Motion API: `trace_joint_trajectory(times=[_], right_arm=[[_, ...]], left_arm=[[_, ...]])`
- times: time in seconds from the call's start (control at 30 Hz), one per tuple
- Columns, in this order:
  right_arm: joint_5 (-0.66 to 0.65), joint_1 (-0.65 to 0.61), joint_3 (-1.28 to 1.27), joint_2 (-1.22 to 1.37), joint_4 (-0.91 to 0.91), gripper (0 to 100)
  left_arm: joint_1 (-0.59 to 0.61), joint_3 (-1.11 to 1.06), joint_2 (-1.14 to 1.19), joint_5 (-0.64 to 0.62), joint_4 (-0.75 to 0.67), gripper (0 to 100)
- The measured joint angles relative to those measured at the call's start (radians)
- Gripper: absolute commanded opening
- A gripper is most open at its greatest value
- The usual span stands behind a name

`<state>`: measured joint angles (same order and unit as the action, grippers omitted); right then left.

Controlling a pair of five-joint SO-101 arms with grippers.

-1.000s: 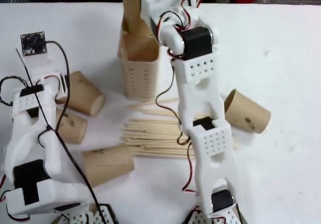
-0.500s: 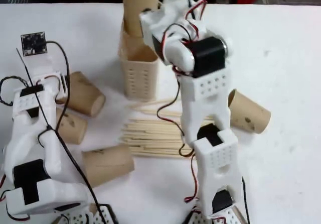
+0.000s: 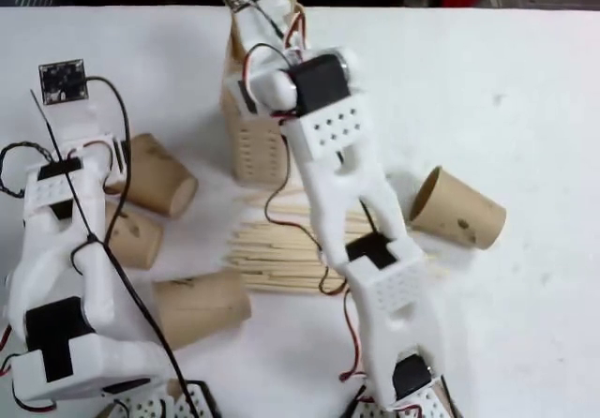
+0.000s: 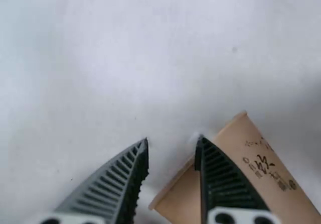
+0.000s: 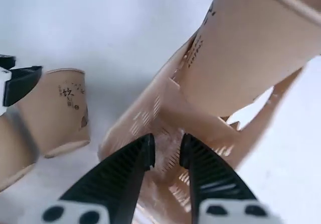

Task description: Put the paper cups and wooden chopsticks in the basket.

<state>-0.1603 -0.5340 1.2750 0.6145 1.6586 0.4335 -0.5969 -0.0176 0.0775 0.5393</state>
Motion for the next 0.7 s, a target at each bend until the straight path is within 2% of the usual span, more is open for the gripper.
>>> trace_joint_trajectory(times=[0.23,0.7], right_arm=[[0.074,0.046,-0.002,0.089,-0.143,9.4],[0.083,0.048,-0.008,0.144,-0.201,9.8]], left_arm=[[0.0,0.0,0.0,0.0,0.0,17],[0.0,0.0,0.0,0.0,0.0,17]])
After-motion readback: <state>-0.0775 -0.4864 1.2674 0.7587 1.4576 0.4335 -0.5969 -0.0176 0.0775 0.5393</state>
